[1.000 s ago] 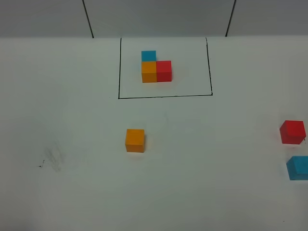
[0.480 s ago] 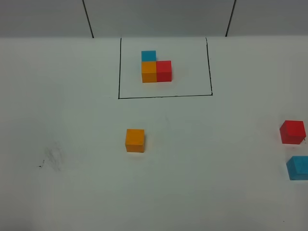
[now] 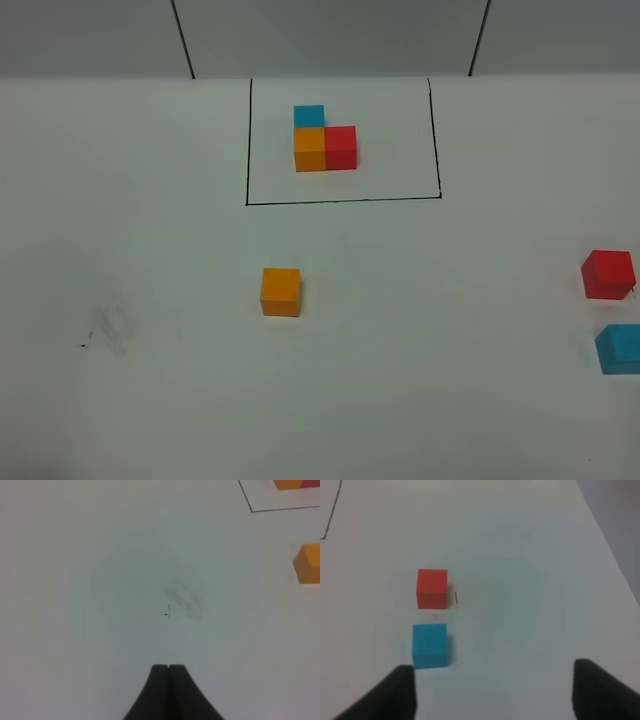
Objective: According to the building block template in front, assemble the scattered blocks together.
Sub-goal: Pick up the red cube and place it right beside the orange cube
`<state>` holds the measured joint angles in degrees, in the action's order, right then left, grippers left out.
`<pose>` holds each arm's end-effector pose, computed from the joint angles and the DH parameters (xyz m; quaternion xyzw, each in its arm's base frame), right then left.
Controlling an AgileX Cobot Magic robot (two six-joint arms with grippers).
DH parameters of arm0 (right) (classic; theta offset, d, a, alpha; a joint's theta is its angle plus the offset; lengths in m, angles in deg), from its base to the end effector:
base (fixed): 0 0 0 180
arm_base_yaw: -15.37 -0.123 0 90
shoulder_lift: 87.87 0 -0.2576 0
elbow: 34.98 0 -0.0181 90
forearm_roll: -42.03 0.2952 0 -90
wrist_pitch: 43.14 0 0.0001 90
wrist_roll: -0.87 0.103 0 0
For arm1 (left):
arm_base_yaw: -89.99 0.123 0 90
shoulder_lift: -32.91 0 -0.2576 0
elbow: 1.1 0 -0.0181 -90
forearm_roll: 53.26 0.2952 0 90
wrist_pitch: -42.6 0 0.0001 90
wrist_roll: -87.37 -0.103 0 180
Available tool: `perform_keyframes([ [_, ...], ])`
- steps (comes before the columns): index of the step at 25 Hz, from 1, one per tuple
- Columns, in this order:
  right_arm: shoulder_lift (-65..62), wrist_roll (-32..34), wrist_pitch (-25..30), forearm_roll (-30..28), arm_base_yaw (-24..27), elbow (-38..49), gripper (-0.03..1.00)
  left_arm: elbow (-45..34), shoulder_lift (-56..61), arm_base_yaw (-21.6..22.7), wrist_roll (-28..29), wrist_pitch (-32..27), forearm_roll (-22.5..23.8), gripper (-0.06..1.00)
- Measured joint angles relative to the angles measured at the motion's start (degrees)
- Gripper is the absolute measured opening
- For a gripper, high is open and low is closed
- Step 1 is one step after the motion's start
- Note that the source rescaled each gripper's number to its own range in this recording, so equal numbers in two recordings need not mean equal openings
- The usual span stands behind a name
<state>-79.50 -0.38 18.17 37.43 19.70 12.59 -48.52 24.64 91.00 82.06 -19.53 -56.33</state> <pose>0.0702 -0.0126 0.2938 0.0248 0.8527 -0.0654 0.5176 0.0698 -0.0036 0.2933 0.0336 0.8554 0.0018 0.5169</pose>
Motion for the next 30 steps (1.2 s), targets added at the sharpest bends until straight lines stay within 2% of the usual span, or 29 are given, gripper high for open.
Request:
perform_keyframes([
  [3, 0.0, 0.0, 0.0, 0.55, 0.0, 0.0, 0.81, 0.0, 0.0, 0.0, 0.0, 0.0, 0.0, 0.0],
  [7, 0.0, -0.02, 0.73, 1.82, 0.0, -0.23, 0.86, 0.0, 0.0, 0.0, 0.0, 0.0, 0.0, 0.0],
  [13, 2.79, -0.82, 1.42, 1.7, 0.0, -3.64, 0.82, 0.0, 0.0, 0.0, 0.0, 0.0, 0.0, 0.0],
  [19, 4.05, -2.78, -1.61, 1.52, 0.0, -4.48, 0.72, 0.0, 0.0, 0.0, 0.0, 0.0, 0.0, 0.0],
  [24, 4.28, -3.24, -1.74, 1.93, 0.0, -4.48, 0.62, 0.0, 0.0, 0.0, 0.0, 0.0, 0.0, 0.0],
  [30, 4.28, -4.43, -1.74, 2.91, 0.0, -4.48, 0.61, 0.0, 0.0, 0.0, 0.0, 0.0, 0.0, 0.0],
])
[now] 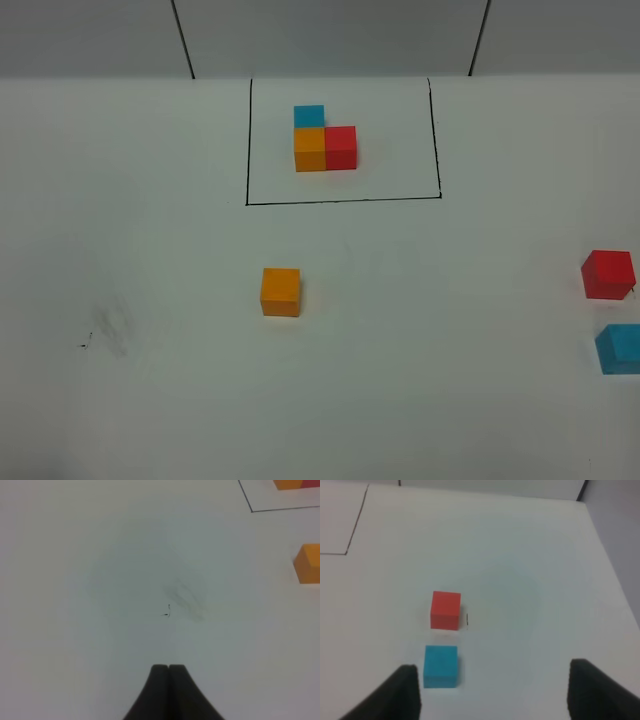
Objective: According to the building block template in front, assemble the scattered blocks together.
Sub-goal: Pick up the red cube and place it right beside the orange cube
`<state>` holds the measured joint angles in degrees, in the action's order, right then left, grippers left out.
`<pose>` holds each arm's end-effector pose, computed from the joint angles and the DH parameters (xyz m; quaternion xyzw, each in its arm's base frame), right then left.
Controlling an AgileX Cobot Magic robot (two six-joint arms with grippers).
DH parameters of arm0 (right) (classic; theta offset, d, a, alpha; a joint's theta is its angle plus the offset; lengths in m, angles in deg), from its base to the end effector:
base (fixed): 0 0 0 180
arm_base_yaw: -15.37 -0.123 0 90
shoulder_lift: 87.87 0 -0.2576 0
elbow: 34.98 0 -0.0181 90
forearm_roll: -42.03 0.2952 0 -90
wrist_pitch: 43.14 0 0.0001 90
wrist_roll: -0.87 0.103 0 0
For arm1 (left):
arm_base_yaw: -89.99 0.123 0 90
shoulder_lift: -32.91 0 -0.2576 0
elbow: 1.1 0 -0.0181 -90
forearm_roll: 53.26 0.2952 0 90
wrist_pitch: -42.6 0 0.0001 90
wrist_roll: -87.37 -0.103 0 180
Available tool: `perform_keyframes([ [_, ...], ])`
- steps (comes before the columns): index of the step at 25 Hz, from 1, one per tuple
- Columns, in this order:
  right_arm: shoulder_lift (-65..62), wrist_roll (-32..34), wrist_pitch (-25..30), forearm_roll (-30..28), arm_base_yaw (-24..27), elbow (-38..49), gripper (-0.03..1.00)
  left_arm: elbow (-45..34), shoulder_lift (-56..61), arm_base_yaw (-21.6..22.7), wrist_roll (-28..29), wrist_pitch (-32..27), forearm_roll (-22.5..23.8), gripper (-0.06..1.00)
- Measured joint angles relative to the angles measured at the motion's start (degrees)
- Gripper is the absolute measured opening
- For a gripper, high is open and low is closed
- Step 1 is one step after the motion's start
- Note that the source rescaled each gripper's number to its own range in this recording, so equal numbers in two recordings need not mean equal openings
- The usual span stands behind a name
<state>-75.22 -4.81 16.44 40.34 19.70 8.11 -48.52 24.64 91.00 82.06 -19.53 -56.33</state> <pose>0.0751 -0.0083 0.3164 -0.0095 0.8447 -0.0613 0.5316 0.0698 -0.0036 0.2933 0.0336 0.8554 0.0018 0.5169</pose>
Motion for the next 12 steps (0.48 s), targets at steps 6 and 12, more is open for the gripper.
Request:
perform_keyframes([
  [6, 0.0, -0.04, 0.12, 0.03, 0.0, 0.0, 0.76, 0.0, 0.0, 0.0, 0.0, 0.0, 0.0, 0.0],
  [12, 0.0, 0.36, 0.03, 0.03, 0.0, 0.0, 0.99, 0.0, 0.0, 0.0, 0.0, 0.0, 0.0, 0.0],
])
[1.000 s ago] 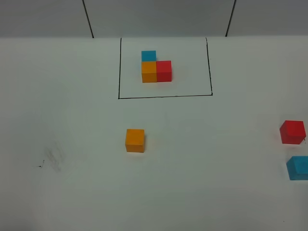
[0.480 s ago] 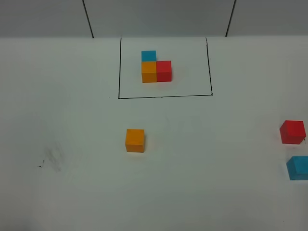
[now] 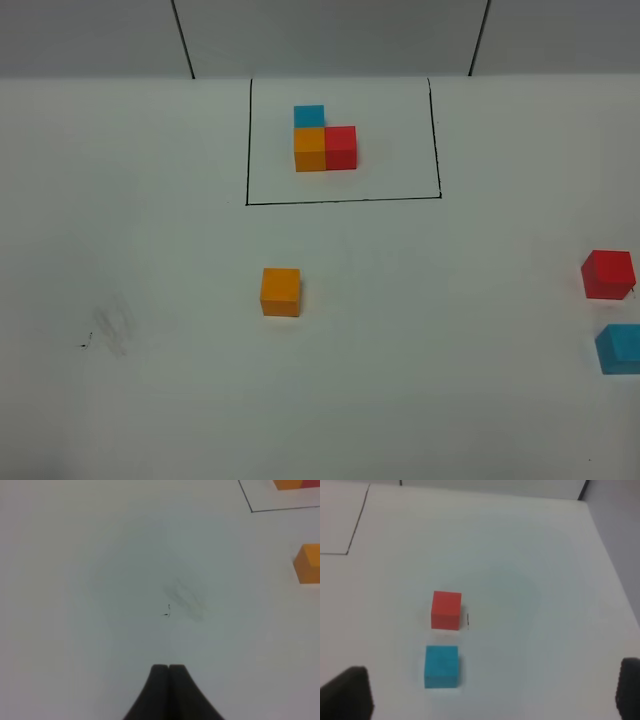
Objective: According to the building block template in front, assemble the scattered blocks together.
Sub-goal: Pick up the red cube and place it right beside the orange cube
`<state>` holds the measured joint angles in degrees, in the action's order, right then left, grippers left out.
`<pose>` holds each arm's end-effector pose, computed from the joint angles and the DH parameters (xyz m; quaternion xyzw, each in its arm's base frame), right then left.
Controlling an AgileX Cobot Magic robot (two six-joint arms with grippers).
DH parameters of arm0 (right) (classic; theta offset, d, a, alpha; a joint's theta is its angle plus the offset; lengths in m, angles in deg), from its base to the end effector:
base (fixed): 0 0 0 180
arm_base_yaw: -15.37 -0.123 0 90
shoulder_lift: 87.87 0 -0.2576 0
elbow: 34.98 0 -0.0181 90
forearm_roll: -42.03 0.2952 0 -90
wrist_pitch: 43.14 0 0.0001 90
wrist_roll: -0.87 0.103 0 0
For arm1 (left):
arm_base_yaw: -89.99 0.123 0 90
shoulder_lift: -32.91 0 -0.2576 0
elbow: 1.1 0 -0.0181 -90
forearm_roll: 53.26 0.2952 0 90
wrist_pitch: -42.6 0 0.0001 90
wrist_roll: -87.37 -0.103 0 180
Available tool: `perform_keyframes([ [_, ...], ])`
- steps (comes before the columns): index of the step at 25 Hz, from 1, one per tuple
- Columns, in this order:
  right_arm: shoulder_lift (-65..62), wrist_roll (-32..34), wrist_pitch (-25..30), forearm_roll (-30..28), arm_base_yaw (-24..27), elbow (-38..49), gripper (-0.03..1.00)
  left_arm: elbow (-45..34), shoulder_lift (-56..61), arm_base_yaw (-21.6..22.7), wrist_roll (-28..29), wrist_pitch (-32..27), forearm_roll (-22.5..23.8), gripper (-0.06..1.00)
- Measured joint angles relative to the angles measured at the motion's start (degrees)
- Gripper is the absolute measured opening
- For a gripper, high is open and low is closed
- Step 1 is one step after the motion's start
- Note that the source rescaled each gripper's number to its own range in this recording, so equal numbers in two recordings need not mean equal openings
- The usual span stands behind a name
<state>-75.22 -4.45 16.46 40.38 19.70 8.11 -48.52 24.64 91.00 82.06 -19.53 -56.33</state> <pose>0.0751 -0.0083 0.3164 -0.0068 0.8449 -0.0593 0.5316 0.0698 -0.0036 0.2933 0.0336 0.8554 0.0018 0.5169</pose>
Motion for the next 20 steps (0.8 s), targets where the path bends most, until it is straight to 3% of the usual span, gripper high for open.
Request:
perform_keyframes([
  [6, 1.59, 1.11, -0.28, 0.0, 0.0, 0.0, 1.0, 0.0, 0.0, 0.0, 0.0, 0.0, 0.0, 0.0],
  [12, 11.75, -0.66, -0.81, 1.28, 0.0, -2.55, 1.0, 0.0, 0.0, 0.0, 0.0, 0.0, 0.0, 0.0],
  [20, 30.66, -5.24, -8.52, 5.77, 0.0, -7.08, 1.0, 0.0, 0.0, 0.0, 0.0, 0.0, 0.0, 0.0],
])
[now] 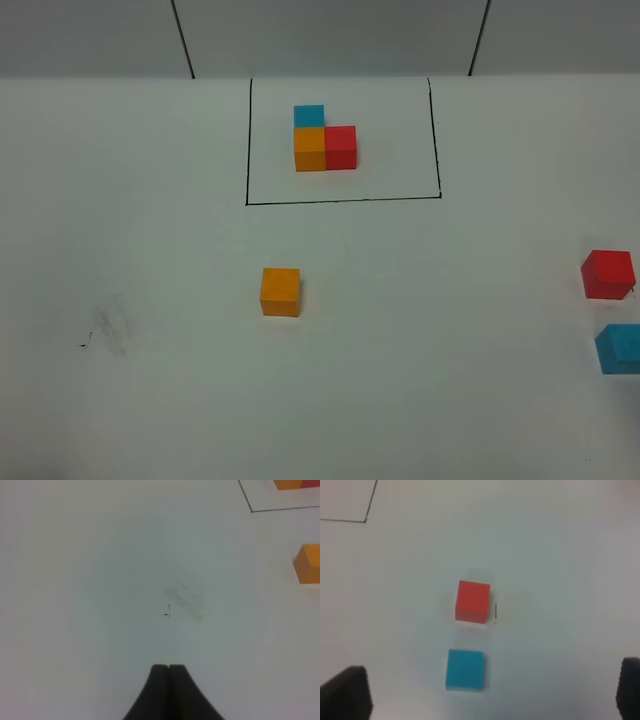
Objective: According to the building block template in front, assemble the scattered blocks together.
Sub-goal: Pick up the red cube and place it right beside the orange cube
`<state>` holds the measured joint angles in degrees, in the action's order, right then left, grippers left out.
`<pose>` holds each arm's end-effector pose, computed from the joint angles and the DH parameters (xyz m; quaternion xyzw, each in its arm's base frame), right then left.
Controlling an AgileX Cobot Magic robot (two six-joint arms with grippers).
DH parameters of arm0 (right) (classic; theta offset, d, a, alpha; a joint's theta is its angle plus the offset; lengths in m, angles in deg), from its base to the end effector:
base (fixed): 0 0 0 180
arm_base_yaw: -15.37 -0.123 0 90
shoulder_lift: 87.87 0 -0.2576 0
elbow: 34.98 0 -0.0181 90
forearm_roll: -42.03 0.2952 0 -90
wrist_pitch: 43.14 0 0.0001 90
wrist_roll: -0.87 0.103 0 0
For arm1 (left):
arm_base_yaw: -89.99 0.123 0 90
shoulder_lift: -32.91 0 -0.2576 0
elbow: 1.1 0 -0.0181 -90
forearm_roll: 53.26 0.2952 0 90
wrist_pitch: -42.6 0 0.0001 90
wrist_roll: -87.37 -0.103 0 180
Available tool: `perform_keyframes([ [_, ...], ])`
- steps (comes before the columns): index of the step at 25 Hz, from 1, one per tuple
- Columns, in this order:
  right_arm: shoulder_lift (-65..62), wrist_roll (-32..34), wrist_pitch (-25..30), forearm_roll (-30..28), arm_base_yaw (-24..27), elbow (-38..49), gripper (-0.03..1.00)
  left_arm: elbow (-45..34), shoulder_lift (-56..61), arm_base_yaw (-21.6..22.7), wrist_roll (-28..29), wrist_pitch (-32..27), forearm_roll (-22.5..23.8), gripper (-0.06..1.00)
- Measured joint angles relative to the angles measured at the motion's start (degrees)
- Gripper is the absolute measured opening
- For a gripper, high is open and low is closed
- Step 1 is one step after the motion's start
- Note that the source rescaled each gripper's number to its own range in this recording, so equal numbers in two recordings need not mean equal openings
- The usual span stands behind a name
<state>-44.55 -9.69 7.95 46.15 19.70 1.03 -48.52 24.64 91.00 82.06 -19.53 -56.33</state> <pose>0.1776 -0.0077 0.3055 -0.0405 0.9064 -0.0197 0.4200 0.0698 -0.0036 0.2933 0.0336 0.8554 0.0018 0.5169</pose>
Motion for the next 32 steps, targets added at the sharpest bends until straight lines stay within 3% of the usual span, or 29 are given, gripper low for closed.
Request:
perform_keyframes([
  [9, 20.91, -2.55, -9.19, 3.51, 0.0, -0.49, 0.98, 0.0, 0.0, 0.0, 0.0, 0.0, 0.0, 0.0],
  [13, 28.52, -2.49, -13.56, 3.5, -2.28, -0.59, 0.98, 0.0, 0.0, 0.0, 0.0, 0.0, 0.0, 0.0],
  [19, 38.85, 2.5, -19.72, 0.39, -5.49, -0.59, 0.96, 0.0, 0.0, 0.0, 0.0, 0.0, 0.0, 0.0],
  [32, 53.85, 5.02, -29.56, -0.39, -5.67, -0.64, 0.92, 0.0, 0.0, 0.0, 0.0, 0.0, 0.0, 0.0],
])
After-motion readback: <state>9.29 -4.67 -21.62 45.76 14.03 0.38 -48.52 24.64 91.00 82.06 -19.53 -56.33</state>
